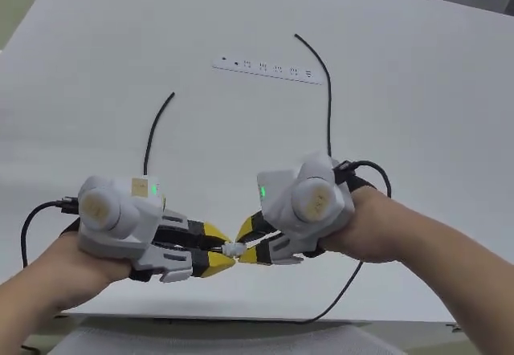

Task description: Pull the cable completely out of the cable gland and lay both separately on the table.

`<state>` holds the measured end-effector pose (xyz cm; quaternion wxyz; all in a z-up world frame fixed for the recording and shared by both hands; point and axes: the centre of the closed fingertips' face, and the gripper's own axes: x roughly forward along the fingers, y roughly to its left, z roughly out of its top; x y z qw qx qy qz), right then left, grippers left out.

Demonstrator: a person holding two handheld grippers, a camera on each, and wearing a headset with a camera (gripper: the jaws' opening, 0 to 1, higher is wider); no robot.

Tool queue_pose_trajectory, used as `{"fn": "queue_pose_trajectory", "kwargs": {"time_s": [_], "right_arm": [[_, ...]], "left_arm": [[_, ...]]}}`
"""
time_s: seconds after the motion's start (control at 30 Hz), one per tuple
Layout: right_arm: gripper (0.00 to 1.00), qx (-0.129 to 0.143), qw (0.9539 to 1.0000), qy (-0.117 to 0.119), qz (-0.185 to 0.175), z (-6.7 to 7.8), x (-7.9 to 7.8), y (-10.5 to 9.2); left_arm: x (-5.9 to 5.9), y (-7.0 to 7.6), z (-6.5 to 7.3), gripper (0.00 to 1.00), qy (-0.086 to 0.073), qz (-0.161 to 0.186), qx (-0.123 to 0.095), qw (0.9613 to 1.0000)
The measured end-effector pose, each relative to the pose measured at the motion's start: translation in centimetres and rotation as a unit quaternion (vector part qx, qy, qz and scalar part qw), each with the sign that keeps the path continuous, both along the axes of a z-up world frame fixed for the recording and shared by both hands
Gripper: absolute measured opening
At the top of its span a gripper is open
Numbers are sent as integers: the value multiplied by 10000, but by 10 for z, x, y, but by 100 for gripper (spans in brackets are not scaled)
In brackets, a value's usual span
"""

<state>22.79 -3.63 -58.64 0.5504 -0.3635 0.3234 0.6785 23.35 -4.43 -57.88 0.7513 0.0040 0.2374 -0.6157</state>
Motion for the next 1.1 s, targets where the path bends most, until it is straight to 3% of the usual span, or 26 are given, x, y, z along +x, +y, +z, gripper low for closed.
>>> {"fn": "queue_pose_trajectory", "kwargs": {"time_s": [0.2,0.4,0.5,0.57,0.63,0.77,0.93,1.07,1.1], "right_arm": [[6,-47,9999,37,-100,-1,1,-4],[6,29,9996,159,-252,0,2,-6],[6,45,9994,221,-247,0,-1,-6],[6,63,9997,138,-174,0,-2,-6],[7,104,9999,36,-120,1,-2,-5],[8,241,9994,13,-256,3,1,-3],[8,580,9951,298,-746,8,7,-2],[8,868,9878,671,-1105,13,8,-4],[8,950,9842,857,-1226,14,8,-6]], "left_arm": [[1,-2,-1,16,23,5,33,10000],[1,-4,1,16,-228,2,70,9997],[-1,-4,1,16,-273,-35,72,9996],[-2,-4,1,16,-325,-29,107,9994],[0,-3,2,15,-273,24,109,9996],[2,0,4,15,-278,61,122,9995],[5,1,9,15,-275,160,57,9995],[6,1,12,15,-289,199,42,9994],[6,1,12,15,-283,186,71,9994]]}}
